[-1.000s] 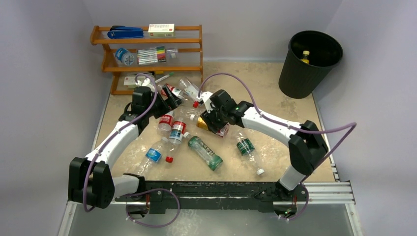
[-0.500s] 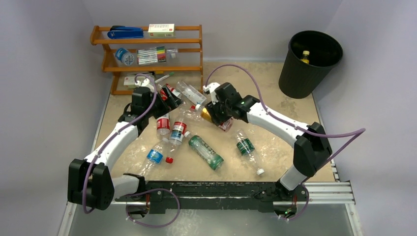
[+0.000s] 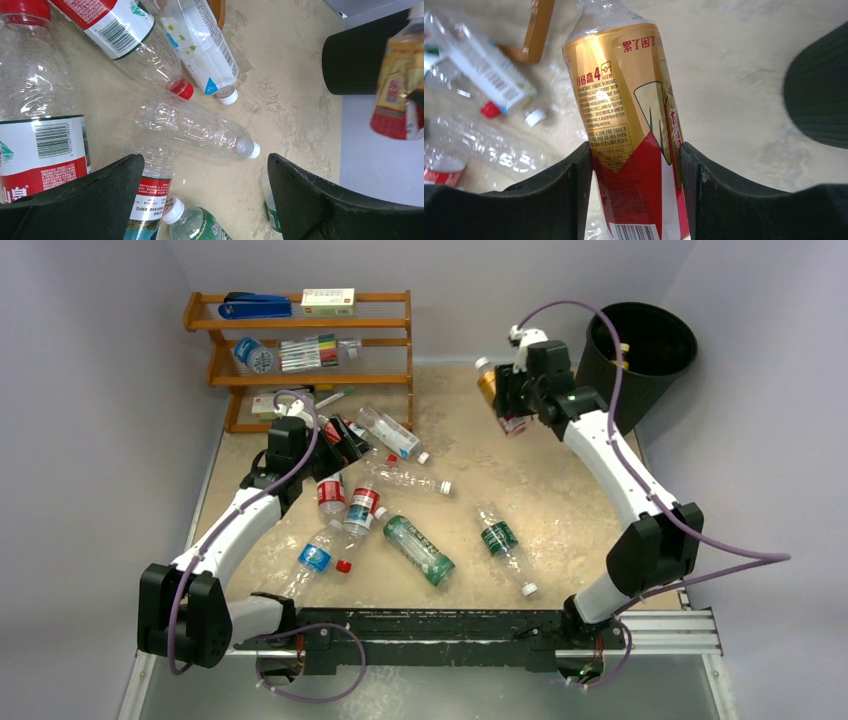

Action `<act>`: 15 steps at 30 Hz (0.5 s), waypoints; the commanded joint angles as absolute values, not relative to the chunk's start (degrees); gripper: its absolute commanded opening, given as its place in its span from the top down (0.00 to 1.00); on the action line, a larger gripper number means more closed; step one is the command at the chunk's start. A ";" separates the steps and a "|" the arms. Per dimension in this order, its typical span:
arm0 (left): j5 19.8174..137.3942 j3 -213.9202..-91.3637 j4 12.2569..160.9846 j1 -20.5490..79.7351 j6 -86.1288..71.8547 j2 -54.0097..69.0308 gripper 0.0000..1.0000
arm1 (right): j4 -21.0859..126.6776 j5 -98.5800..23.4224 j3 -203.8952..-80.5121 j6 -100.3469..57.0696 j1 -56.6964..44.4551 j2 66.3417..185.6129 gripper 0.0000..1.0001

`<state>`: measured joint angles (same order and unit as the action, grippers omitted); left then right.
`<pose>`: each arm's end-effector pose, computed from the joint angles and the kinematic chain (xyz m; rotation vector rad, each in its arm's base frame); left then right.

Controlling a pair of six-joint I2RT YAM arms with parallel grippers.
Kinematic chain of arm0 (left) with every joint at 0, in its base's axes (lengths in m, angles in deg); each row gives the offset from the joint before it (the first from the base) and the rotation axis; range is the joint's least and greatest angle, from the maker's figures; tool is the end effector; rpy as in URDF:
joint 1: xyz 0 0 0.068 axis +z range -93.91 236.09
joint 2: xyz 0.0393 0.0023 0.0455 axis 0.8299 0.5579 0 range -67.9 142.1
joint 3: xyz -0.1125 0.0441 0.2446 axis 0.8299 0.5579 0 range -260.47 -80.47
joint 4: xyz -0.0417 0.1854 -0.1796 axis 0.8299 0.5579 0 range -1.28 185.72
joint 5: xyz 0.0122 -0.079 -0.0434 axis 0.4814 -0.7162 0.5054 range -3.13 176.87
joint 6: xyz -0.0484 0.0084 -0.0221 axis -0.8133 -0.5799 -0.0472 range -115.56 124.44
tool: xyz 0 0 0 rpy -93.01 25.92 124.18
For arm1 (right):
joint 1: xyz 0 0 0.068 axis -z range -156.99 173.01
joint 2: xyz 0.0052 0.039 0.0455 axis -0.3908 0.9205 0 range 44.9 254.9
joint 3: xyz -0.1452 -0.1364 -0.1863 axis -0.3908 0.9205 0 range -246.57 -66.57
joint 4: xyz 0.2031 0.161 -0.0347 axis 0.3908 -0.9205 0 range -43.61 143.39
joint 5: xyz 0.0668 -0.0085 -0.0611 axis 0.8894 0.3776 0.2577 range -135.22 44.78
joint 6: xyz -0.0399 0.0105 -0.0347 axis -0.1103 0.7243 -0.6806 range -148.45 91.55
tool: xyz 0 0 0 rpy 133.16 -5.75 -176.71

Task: Put the plastic bottles in the bin
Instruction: Pick up the plastic bottle at the center of the board.

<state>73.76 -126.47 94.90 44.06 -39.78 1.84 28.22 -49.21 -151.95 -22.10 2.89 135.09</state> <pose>0.2635 -0.0644 0.2633 -0.4660 2.1383 -0.8164 0.3436 0.1231 0.3619 -0.2095 2.0889 0.2063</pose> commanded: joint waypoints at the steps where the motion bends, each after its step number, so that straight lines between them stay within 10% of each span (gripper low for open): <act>1: 73.28 -125.81 91.64 43.79 -40.23 0.38 0.05 | 27.04 -48.77 -159.76 -20.79 7.26 134.21 0.60; 15: 72.37 -125.34 91.25 43.81 -40.29 0.42 0.05 | 23.49 -41.18 -181.82 -17.23 26.64 141.08 0.59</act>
<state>73.48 -125.55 93.94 44.06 -39.96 1.84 24.22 -45.12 -173.77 -19.87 19.65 139.83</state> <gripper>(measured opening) 0.948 0.605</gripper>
